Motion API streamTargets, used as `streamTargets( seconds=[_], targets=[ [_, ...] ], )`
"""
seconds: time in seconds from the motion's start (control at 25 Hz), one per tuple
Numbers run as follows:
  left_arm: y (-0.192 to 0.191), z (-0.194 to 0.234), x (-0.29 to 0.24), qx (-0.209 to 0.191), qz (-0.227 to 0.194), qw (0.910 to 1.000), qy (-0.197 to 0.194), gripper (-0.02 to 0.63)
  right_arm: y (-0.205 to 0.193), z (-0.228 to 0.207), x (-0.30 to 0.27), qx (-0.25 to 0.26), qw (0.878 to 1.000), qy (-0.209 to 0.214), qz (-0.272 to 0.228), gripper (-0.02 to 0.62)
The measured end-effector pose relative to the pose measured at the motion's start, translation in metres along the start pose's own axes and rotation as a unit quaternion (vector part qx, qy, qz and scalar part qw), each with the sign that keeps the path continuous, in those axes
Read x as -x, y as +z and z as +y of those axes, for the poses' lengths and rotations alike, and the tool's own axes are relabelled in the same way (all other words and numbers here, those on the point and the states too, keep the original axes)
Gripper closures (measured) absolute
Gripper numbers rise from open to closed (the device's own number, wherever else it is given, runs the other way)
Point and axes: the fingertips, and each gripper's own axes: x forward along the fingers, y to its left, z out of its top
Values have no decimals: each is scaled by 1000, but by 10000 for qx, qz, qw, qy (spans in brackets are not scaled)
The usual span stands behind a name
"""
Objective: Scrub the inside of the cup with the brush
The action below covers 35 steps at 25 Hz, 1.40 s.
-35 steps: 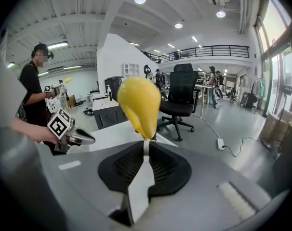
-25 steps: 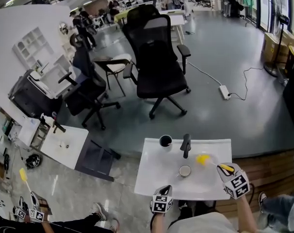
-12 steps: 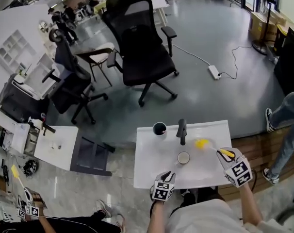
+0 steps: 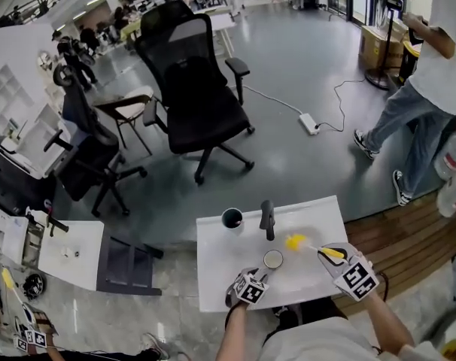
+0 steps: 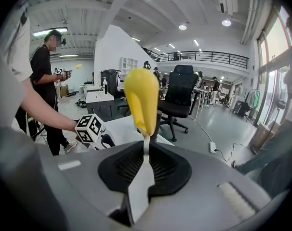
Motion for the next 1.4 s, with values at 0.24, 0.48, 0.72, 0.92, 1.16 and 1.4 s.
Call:
streamTargets(
  seconds=[0.24, 0.48, 0.72, 0.92, 1.16, 1.4],
  targets=[
    [-11, 0, -30, -432, 397, 9976, -376, 431, -13, 9, -1, 140, 9995, 41, 281, 557],
    [-15, -2, -47, -773, 703, 9923, -659, 428, -23, 7, 0, 117, 9986, -55, 506, 557],
    [-9, -2, -59, -826, 734, 9911, -744, 436, -16, 12, -5, 106, 9987, -91, 483, 557],
    [-9, 4, -66, -856, 782, 9911, -654, 487, -15, 11, 0, 49, 9986, -184, 494, 557],
    [-8, 12, -72, -936, 758, 9910, -584, 523, -20, 8, -4, 3, 9985, -237, 493, 557],
    [-13, 8, -72, -928, 802, 9906, -605, 534, -29, 13, -6, -121, 9981, -155, 577, 557]
  ],
)
